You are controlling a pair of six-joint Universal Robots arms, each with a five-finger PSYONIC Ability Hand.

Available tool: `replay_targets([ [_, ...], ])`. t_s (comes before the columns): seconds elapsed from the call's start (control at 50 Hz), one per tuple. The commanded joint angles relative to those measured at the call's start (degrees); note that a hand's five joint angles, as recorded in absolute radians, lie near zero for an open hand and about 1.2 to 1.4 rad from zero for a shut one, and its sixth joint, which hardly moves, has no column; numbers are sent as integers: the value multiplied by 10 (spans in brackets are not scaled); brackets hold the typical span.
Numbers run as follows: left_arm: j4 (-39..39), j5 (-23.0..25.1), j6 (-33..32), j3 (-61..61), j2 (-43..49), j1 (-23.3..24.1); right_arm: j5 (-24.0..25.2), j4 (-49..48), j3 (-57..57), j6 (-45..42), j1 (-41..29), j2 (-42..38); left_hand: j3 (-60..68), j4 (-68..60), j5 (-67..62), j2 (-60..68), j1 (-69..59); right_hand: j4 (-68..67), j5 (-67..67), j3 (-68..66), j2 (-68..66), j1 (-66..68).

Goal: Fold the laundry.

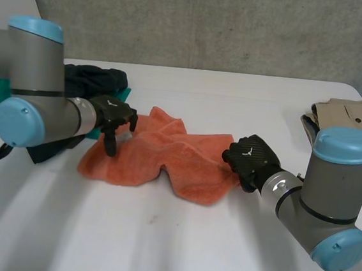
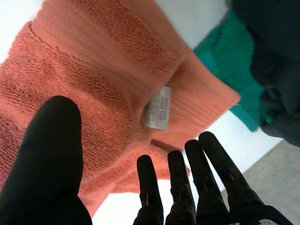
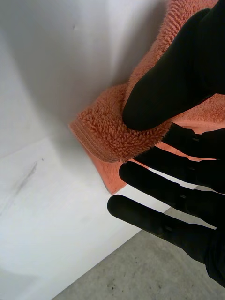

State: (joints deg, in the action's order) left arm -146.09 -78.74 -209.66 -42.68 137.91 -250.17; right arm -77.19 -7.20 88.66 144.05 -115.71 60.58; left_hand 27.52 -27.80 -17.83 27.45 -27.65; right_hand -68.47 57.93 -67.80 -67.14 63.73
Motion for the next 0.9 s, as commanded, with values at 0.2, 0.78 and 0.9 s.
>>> replay_targets([
  [0.2, -19, -34, 5, 30, 59, 28, -1, 1, -5, -3, 4, 5, 288, -285, -285, 289, -287, -115, 121, -122, -129, 163],
  [0.78, -104, -106, 53, -101, -433, 32, 9, 183, -244, 25, 57, 192, 525, -522, -522, 526, -524, -115, 121, -122, -129, 163],
  [0.9, -83, -128, 44, -147, -377, 28, 27, 216, -242, 29, 39, 143, 525, -522, -522, 526, -524, -115, 121, -122, -129, 163],
])
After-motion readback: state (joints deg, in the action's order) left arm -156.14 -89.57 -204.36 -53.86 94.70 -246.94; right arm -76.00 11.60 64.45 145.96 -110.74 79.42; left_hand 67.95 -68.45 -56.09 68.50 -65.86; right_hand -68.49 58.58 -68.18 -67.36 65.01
